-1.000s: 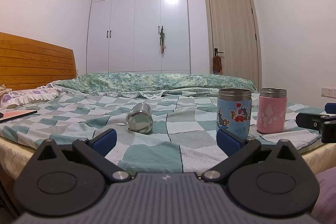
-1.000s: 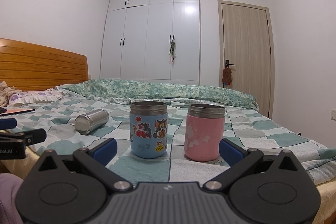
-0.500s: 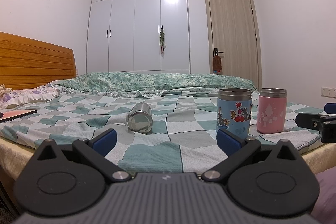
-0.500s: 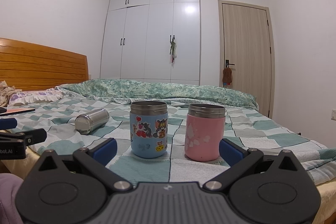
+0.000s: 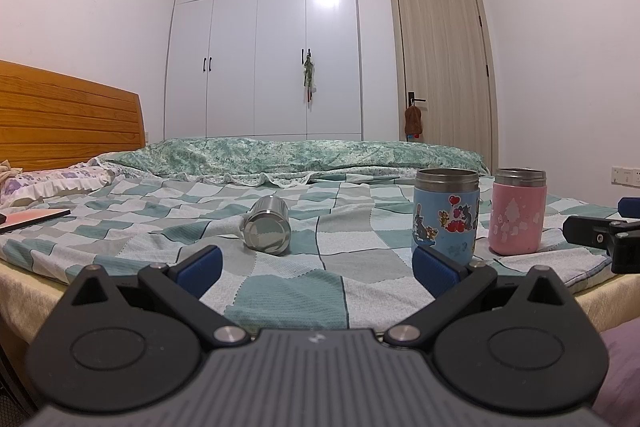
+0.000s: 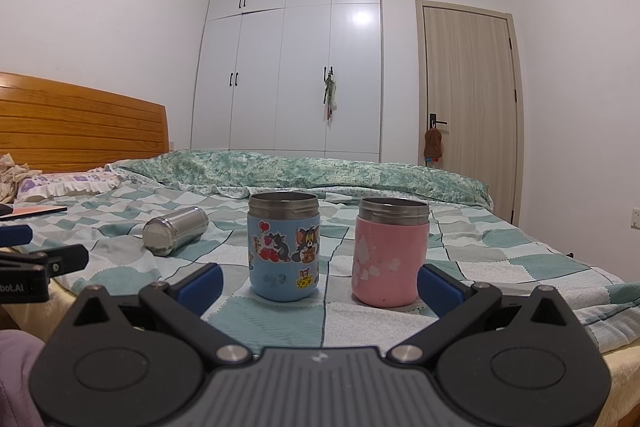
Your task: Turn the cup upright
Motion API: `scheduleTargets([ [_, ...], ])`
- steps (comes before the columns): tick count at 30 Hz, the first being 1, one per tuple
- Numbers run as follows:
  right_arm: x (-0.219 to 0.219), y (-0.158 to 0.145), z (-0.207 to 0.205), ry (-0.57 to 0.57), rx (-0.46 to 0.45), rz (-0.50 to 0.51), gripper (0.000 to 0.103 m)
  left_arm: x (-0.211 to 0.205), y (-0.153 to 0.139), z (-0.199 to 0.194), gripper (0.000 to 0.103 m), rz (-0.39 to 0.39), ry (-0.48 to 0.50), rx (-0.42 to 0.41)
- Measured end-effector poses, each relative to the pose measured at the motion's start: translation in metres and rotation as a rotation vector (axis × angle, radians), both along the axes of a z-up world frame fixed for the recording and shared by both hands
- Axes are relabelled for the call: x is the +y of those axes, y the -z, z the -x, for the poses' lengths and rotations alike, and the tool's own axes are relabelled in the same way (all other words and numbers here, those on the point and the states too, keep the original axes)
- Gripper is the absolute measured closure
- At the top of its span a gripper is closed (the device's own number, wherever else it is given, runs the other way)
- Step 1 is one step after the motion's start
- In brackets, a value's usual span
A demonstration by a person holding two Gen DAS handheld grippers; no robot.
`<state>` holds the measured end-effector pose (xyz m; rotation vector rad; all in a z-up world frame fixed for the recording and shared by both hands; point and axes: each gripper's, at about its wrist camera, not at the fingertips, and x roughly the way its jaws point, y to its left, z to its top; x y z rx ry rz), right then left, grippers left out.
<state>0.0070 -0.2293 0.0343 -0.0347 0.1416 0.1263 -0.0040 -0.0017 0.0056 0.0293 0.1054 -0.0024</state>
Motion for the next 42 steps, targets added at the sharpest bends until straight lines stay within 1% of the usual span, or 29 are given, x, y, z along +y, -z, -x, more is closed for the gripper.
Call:
scheduleTargets([
  [6, 0.000, 0.000, -0.001, -0.004, 0.002, -0.001, 0.000, 0.000, 0.000, 0.000, 0.000, -0.001, -0.005, 0.003],
  [11, 0.009, -0.007, 0.002, -0.059, -0.004, 0.018, 0.000, 0.005, -0.006, -0.003, 0.000, 0.002, -0.005, 0.020],
  [16, 0.029, -0.022, -0.011, -0.175, 0.001, 0.022, 0.000, 0.026, -0.023, -0.012, 0.000, 0.040, -0.023, 0.022],
  [20, 0.054, -0.037, -0.035, -0.270, 0.005, 0.024, 0.000, 0.051, -0.043, -0.030, 0.000, 0.060, -0.042, 0.017],
  [25, 0.092, -0.056, -0.081, -0.377, 0.018, 0.006, 0.000, 0.088, -0.061, -0.060, 0.000, 0.042, -0.072, 0.008],
  [30, 0.133, -0.065, -0.142, -0.483, 0.071, -0.026, 0.000, 0.124, -0.069, -0.100, 0.000, 0.001, -0.119, 0.037],
  [35, 0.174, -0.064, -0.214, -0.525, 0.198, -0.046, 0.000, 0.152, -0.065, -0.150, 0.000, -0.025, -0.114, 0.108],
  [40, 0.207, -0.048, -0.288, -0.537, 0.354, -0.054, 0.000, 0.172, -0.053, -0.195, 0.000, -0.028, -0.113, 0.176],
  [42, 0.214, -0.041, -0.312, -0.542, 0.396, -0.065, 0.000, 0.176, -0.047, -0.209, 0.000, -0.033, -0.116, 0.190],
])
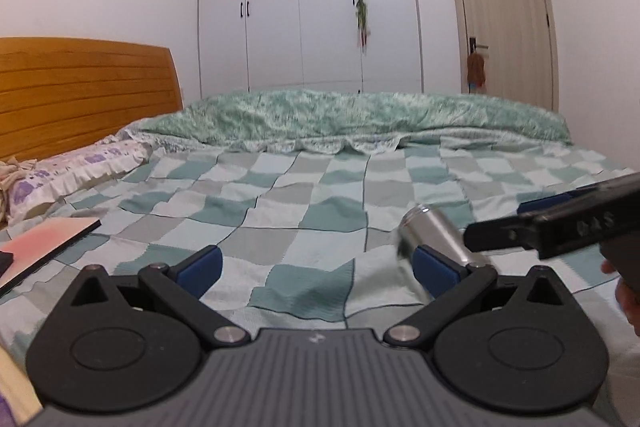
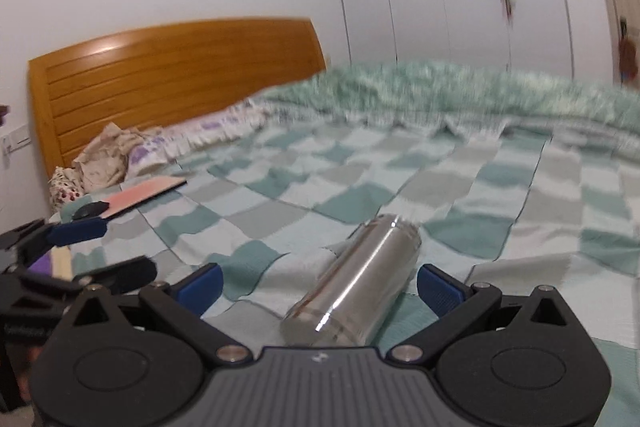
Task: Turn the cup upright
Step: 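Move the right gripper to the lying silver cup and close on it, then lift the silver cup with the right gripper and carry it toward the left gripper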
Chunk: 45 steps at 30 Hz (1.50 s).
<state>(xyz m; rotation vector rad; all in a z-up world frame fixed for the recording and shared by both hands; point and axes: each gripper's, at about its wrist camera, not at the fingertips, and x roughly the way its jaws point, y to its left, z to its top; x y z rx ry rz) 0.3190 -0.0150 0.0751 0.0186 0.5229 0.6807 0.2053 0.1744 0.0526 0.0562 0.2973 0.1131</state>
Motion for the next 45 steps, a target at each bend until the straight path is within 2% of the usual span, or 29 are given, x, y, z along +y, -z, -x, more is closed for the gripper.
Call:
scheduleTargets([
  [2, 0.006, 0.007, -0.024, -0.019, 0.034, 0.007, 0.000, 0.003, 0.006, -0.015, 0.000, -0.007, 0.000, 0.019],
  [6, 0.006, 0.012, -0.064, -0.075, 0.041, 0.044, 0.000, 0.007, 0.014, -0.041, 0.000, -0.016, 0.004, 0.067],
  [10, 0.007, 0.011, -0.109, -0.166, 0.134, 0.096, 0.000, 0.009, 0.018, -0.064, 0.000, -0.046, -0.009, 0.103],
  [13, 0.011, 0.016, -0.129, -0.222, 0.206, 0.132, 0.000, 0.012, 0.019, -0.075, 0.000, -0.029, -0.016, 0.128],
  [16, 0.012, 0.029, -0.137, -0.220, 0.295, 0.111, 0.000, 0.013, 0.020, -0.078, 0.000, -0.026, -0.017, 0.146],
  [21, 0.019, 0.041, -0.137, -0.182, 0.385, 0.083, 0.004, 0.010, 0.020, -0.078, 0.000, -0.022, 0.014, 0.175],
  [23, 0.024, 0.046, -0.138, -0.185, 0.452, 0.075, 0.012, 0.011, 0.021, -0.078, 0.000, -0.012, 0.027, 0.188],
  [25, 0.031, 0.052, -0.138, -0.185, 0.519, 0.086, 0.013, 0.011, 0.023, -0.077, 0.000, -0.008, 0.037, 0.203],
  [27, 0.036, 0.052, -0.135, -0.179, 0.511, 0.100, 0.019, 0.012, 0.026, -0.078, 0.000, -0.005, 0.052, 0.227],
  [32, 0.030, 0.047, -0.126, -0.136, 0.558, 0.031, 0.037, 0.016, 0.030, -0.078, 0.000, 0.020, 0.060, 0.267],
  [39, 0.019, 0.024, -0.098, -0.133, 0.524, -0.035, 0.039, 0.019, 0.023, -0.063, 0.000, 0.052, 0.050, 0.257],
  [45, 0.003, -0.004, -0.064, -0.132, 0.508, -0.096, 0.040, 0.009, 0.000, -0.034, 0.000, 0.045, 0.064, 0.228],
])
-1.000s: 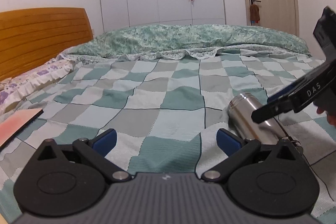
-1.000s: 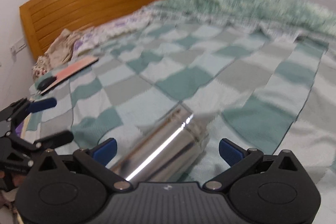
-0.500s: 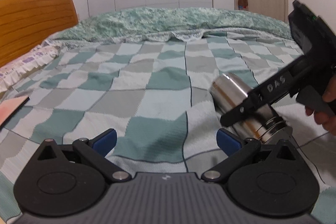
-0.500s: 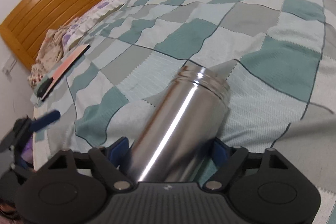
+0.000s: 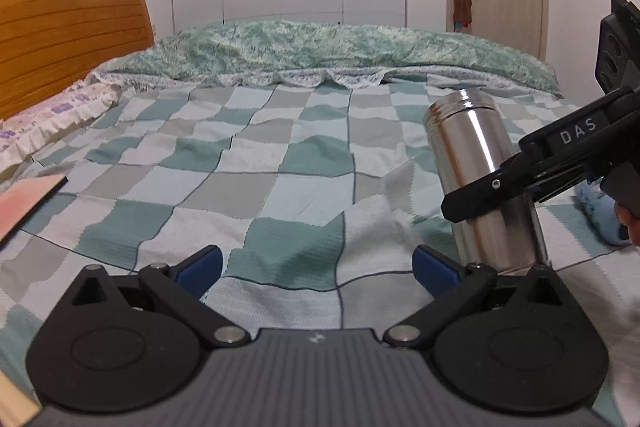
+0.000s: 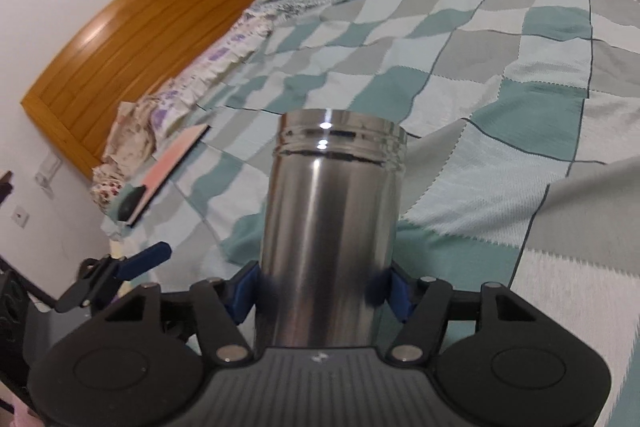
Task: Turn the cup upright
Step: 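Lift the silver cup with the right gripper and carry it toward the left gripper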
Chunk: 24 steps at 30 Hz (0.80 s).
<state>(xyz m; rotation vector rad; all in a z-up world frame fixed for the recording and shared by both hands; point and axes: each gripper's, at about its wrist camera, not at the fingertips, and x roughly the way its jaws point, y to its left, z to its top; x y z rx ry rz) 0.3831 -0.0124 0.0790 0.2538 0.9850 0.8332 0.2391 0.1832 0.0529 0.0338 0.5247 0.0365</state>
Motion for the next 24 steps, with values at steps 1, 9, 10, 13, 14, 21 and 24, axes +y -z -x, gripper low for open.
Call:
scheduleTargets([
  [1, -0.004, -0.006, 0.009, 0.002, -0.004, -0.013, 0.040, -0.003, -0.005, 0.008, 0.000, -0.001, 0.004, -0.008],
  [9, -0.047, -0.050, 0.096, 0.025, -0.060, -0.102, 0.040, -0.027, -0.035, 0.073, 0.000, -0.012, 0.032, -0.047],
  [10, -0.054, -0.053, 0.107, 0.031, -0.061, -0.108, 0.040, -0.030, -0.036, 0.080, 0.000, -0.011, 0.037, -0.047],
  [13, -0.073, -0.052, 0.139, 0.058, -0.051, -0.112, 0.040, -0.041, -0.036, 0.101, 0.000, -0.005, 0.057, -0.044],
  [14, -0.080, -0.049, 0.148, 0.071, -0.041, -0.114, 0.040, -0.045, -0.035, 0.107, 0.000, -0.003, 0.063, -0.043],
  [21, -0.103, -0.012, 0.178, 0.151, 0.046, -0.114, 0.040, -0.061, -0.023, 0.140, 0.000, 0.000, 0.093, -0.025],
  [24, -0.099, 0.005, 0.176, 0.175, 0.077, -0.111, 0.040, -0.062, -0.016, 0.147, 0.000, 0.002, 0.090, -0.012],
])
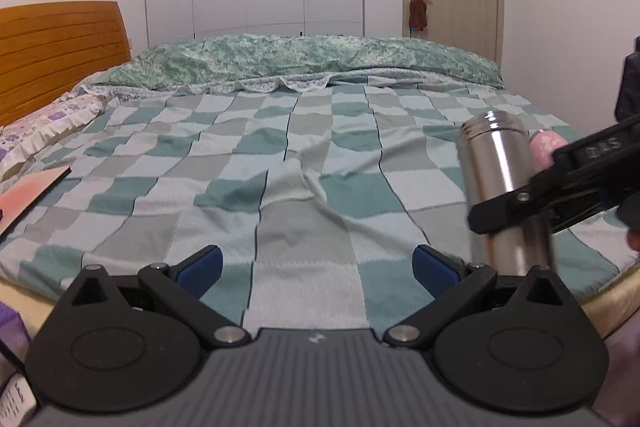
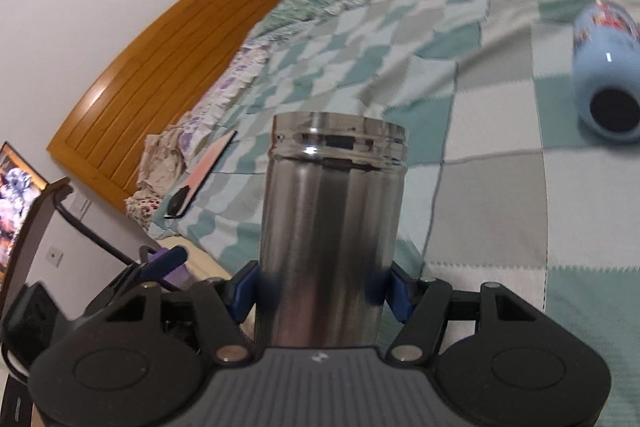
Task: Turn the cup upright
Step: 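Lift the silver cup with the right gripper and carry it toward the left gripper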
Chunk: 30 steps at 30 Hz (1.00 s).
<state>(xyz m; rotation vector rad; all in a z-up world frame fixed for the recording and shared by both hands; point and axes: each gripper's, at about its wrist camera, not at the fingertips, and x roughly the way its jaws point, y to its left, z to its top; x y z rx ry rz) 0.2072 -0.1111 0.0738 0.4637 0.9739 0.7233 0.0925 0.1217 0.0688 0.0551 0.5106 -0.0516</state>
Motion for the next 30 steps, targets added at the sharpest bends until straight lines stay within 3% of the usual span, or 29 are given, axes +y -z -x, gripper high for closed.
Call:
scheduleTargets([
  [14, 0.047, 0.059, -0.030, 0.034, 0.098, -0.002, 0.040, 0.031, 0.020, 0.009, 0.000, 0.009, -0.072, 0.035],
  [21, 0.048, 0.052, -0.029, 0.025, 0.062, 0.035, 0.037, 0.026, 0.013, 0.011, 0.000, 0.005, -0.076, 0.020],
  [23, 0.041, 0.042, -0.025, 0.029, 0.015, 0.047, 0.013, 0.022, 0.010, 0.012, 0.000, 0.001, -0.073, 0.017],
  [30, -0.006, -0.002, 0.012, 0.092, -0.335, 0.135, 0.003, -0.006, -0.001, 0.008, 0.000, -0.020, -0.037, 0.014],
])
